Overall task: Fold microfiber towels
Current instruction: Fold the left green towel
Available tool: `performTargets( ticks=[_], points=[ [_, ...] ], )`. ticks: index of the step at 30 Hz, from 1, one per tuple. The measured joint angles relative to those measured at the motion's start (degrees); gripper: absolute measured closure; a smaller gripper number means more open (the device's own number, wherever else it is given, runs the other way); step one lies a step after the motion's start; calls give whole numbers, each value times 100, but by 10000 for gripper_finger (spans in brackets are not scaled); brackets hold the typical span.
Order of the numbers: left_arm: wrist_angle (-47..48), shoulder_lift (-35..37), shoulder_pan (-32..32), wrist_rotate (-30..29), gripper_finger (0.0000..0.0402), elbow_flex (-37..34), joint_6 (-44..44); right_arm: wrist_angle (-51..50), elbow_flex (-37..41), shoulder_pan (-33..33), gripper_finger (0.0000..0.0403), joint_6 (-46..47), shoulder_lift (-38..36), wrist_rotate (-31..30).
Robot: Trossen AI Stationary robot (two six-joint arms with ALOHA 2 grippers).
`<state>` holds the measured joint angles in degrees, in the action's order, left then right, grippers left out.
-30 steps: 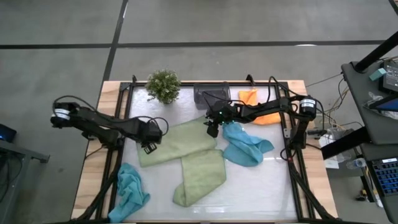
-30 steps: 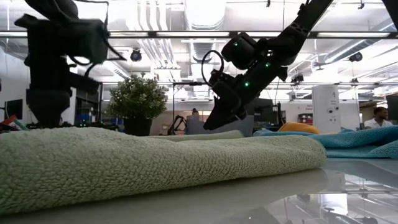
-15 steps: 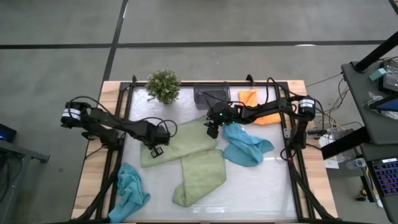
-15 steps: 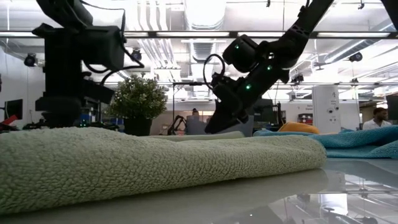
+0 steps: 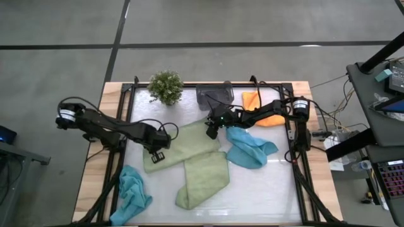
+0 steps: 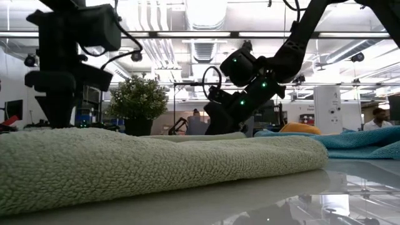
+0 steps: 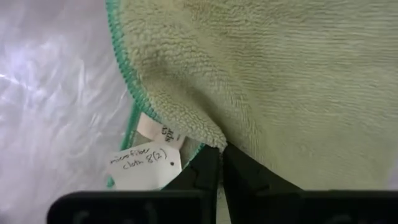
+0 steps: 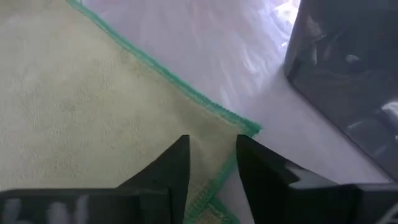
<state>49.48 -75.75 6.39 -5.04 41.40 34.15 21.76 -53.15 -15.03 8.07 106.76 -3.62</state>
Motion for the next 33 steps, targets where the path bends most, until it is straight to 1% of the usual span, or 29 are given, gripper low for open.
performTargets(
  ticks=[2, 5, 6, 10, 14, 18, 20, 23, 26, 29, 33],
  points=[
    [63, 33, 11, -4, 401, 87, -2, 35, 0, 11, 321, -29, -4, 115],
    [103, 80, 15, -6, 401, 175, -4, 38, 0, 15, 374, -61, -11, 364],
    [97, 93, 21, -6, 401, 190, -4, 25, 0, 29, 383, -113, -11, 408],
    [324, 153, 114, -10, 401, 280, -2, -122, 2, 118, 393, -292, -106, 409],
    [729, 194, 272, -13, 401, 493, 28, -429, 2, 238, 394, -522, -430, 407],
    [595, 245, 557, 25, 401, 724, 3, -679, 2, 285, 394, -561, -675, 413],
    [576, 244, 737, 34, 401, 828, 9, -736, 2, 289, 393, -666, -742, 615],
    [385, 219, 1022, 46, 401, 953, 47, -716, 2, 291, 380, -940, -765, 1144],
    [35, 157, 1245, 52, 401, 980, 213, -658, -37, 295, 351, -1137, -765, 1549],
    [-210, 107, 1441, 46, 402, 980, 391, -649, -114, 304, 308, -1447, -741, 1560],
    [-255, 36, 1606, 46, 402, 980, 625, -647, -242, 304, 248, -1871, -737, 1557]
  ],
)
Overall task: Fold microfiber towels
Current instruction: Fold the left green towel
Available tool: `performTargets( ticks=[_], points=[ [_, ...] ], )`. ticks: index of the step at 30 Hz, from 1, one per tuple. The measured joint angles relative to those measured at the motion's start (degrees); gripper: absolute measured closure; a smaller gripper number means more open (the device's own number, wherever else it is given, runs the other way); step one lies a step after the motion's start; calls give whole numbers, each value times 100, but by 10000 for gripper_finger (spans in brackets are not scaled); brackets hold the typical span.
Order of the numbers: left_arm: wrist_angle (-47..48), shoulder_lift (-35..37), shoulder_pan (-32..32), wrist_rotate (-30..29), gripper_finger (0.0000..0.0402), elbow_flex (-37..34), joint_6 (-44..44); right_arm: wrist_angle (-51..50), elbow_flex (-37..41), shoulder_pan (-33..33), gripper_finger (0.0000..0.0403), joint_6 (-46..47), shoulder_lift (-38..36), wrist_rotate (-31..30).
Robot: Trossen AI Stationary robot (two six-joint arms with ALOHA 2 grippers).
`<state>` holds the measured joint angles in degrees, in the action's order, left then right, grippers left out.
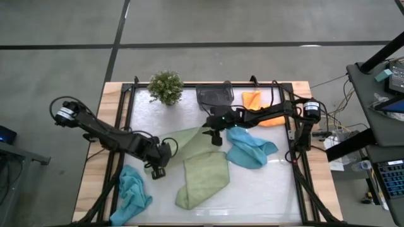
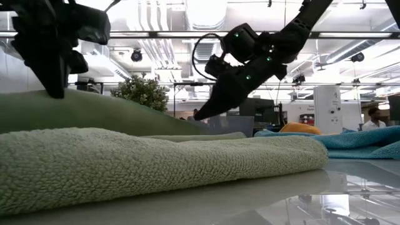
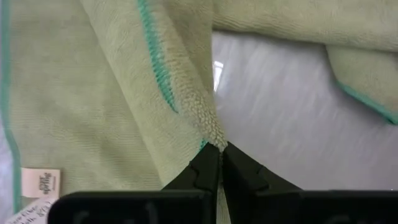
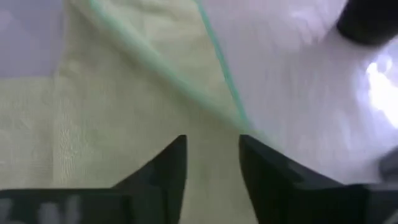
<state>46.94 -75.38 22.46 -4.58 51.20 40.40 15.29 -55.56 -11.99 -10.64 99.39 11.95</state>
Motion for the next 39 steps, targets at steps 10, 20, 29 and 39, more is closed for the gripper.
performTargets(
  ticks=[10, 20, 29, 39],
  points=[
    [-10, -38, 159, -52, 402, 28, 328, -168, -224, 42, 187, -1136, 4, 960],
    [-11, -38, 218, -52, 402, 31, 425, -1071, -199, -25, 197, -1605, 46, -245],
    [8, -38, 230, -50, 402, 28, 427, -1253, -193, -66, 197, -1850, 79, -234],
    [434, -36, 227, -52, 402, 21, 726, -1868, -193, -29, 197, -1741, -177, -236]
  ],
)
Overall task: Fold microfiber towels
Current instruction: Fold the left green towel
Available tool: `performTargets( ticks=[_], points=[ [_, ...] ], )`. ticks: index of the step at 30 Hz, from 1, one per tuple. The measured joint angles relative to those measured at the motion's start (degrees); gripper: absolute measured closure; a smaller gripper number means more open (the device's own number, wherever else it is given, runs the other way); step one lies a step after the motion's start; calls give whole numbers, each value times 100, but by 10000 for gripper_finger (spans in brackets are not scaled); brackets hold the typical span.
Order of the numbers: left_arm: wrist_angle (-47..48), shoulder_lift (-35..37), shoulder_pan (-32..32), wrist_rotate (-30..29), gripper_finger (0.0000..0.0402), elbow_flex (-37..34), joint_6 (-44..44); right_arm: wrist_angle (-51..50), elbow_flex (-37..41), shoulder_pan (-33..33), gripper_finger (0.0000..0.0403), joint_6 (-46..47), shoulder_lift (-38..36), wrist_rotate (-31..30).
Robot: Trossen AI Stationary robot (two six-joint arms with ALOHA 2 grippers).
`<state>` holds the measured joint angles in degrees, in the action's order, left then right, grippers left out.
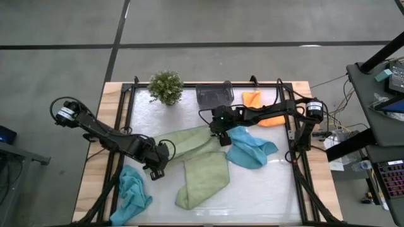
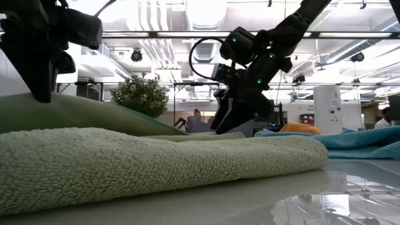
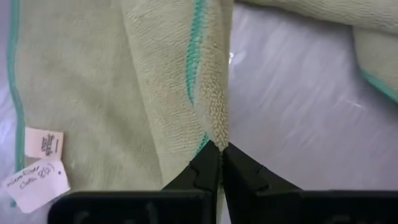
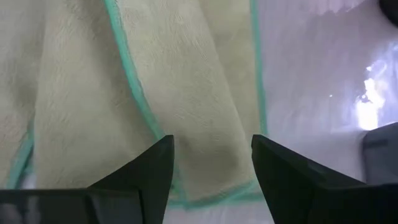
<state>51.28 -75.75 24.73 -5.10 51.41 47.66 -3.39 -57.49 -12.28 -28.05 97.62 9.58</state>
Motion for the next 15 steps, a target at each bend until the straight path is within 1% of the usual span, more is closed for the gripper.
performTargets(
  ticks=[8, 11, 15],
  points=[
    [80, 11, 0, -12, 401, -12, 4, -158, 11, 112, 197, 166, 36, 182],
    [217, 11, 0, -168, 401, -10, 6, -228, -2, 121, 197, 293, -61, 165],
    [350, 21, 0, -423, 401, -11, 16, -427, -11, 128, 197, 414, -212, -274]
  ],
)
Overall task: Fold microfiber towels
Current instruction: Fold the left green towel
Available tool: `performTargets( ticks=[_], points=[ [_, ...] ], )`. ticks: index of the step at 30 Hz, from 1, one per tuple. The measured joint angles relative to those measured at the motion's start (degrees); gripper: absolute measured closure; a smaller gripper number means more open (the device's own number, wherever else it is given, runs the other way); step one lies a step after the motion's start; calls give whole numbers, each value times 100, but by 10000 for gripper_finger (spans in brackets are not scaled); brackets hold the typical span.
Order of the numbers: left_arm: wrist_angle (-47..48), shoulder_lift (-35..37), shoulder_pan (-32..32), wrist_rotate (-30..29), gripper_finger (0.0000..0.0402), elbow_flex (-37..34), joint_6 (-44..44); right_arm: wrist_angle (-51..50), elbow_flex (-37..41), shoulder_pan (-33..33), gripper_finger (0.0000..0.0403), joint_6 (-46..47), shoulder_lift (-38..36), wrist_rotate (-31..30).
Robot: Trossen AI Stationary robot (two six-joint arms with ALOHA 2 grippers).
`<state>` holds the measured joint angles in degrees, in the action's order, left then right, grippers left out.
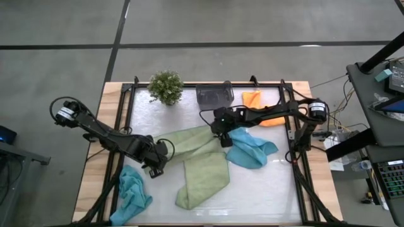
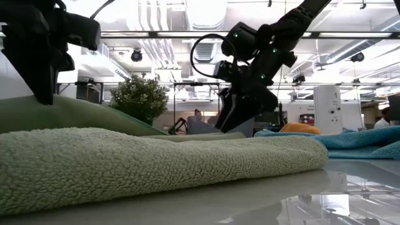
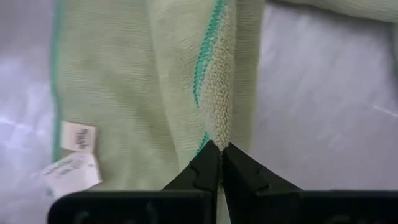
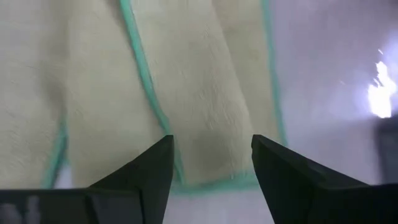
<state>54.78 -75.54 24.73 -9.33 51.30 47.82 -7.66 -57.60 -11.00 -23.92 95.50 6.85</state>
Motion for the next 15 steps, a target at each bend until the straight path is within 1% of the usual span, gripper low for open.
performTargets(
  ticks=[2, 4, 6, 10, 15],
  points=[
    [57, 3, 0, -21, 401, -10, 2, -107, 0, -2, 197, 177, -102, -356],
    [36, 3, 0, -24, 401, -10, 2, -273, 0, -13, 197, 397, -186, -444],
    [39, 3, 0, -28, 402, -12, 12, -428, 8, -16, 197, 689, -228, -422],
    [36, 3, 0, -38, 402, -12, 34, -537, 101, -13, 198, 1228, -178, -172],
    [31, 3, 0, -56, 401, -14, 30, -140, 263, -12, 198, 1714, 26, -65]
  ],
)
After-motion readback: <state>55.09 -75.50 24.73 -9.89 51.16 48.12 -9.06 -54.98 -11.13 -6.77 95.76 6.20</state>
